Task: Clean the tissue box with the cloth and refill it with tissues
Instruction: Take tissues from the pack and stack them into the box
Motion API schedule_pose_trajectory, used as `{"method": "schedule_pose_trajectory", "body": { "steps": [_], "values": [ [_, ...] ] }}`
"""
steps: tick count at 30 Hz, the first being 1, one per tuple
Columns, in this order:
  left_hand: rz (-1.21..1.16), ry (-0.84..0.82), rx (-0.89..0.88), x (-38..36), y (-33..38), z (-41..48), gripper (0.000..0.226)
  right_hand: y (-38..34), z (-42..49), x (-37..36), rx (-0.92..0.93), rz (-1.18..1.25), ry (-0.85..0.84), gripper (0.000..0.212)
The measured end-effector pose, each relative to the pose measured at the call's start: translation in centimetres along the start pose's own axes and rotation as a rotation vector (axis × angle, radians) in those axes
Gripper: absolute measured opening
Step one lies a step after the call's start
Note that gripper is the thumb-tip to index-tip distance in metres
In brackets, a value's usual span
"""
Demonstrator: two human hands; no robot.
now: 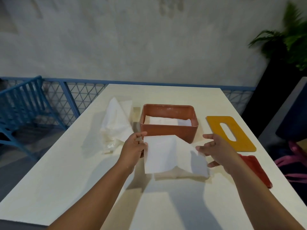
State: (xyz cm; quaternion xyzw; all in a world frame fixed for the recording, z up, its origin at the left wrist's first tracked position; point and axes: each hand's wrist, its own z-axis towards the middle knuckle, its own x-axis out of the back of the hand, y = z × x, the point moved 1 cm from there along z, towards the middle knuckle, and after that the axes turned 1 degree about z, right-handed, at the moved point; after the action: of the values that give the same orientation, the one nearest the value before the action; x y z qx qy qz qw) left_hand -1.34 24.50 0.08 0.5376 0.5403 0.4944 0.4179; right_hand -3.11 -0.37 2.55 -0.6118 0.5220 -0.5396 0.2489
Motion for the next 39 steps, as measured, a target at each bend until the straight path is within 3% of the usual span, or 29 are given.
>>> {"method": "schedule_pose_trajectory", "body": {
  "steps": [3,5,7,9,13,17,21,23,25,28,31,34,37,39],
  "values": [
    [-0.046,0.010,0.028,-1.3,-0.2,-0.4,0.036,1.2,0.0,0.4,0.072,-0.169,0.003,0.061],
    [-0.073,0.012,0.046,-2.2,-0.1,-0.7,0.034,1.4,-0.6,0.2,0.288,-0.340,0.012,0.073],
    [-0.101,0.015,0.063,-3.1,0.0,-0.9,0.031,1.1,-1.7,-0.7,0.451,-0.452,-0.084,0.083],
    [-0.104,0.024,0.069,-3.7,0.1,-1.1,0.028,1.1,-2.2,-2.0,0.445,-0.537,-0.127,0.085],
    [-0.103,-0.009,0.057,-4.8,0.0,-1.9,0.024,0.8,-2.1,-3.5,0.323,-0.242,-0.095,0.061],
    [0.065,-0.066,0.068,-4.9,0.3,-2.7,0.018,0.2,-1.5,-2.7,0.369,-0.220,-0.047,0.044],
    [0.625,0.219,-0.260,-3.8,3.2,-3.6,0.024,-2.1,-1.7,-0.5,0.407,-0.192,-0.161,0.028],
    [0.649,0.147,-0.444,-3.4,5.0,-3.9,0.041,-3.6,-2.3,0.5,0.437,-0.169,-0.251,0.025],
    [0.675,-0.044,-0.518,-3.5,6.3,-3.6,0.047,-5.0,-2.9,1.3,0.473,-0.128,-0.310,0.019],
    [0.643,-0.253,-0.438,-3.8,6.9,-3.2,0.025,-6.0,-3.3,2.0,0.477,-0.051,-0.267,0.014],
    [0.570,-0.340,-0.312,-3.6,6.3,-2.6,0.035,-6.1,-2.9,2.9,0.454,0.018,-0.160,0.010],
    [0.545,-0.319,-0.234,-2.5,5.4,-1.6,0.054,-5.2,-1.9,3.7,0.407,0.018,-0.025,0.009],
    [0.353,-0.249,-0.062,-1.6,4.0,-0.4,0.028,-3.3,-0.1,3.1,0.312,0.006,0.074,0.019],
    [0.330,-0.176,0.016,-1.5,2.8,0.6,0.030,-1.5,1.3,2.0,0.267,-0.101,0.130,0.032]
  ]
}}
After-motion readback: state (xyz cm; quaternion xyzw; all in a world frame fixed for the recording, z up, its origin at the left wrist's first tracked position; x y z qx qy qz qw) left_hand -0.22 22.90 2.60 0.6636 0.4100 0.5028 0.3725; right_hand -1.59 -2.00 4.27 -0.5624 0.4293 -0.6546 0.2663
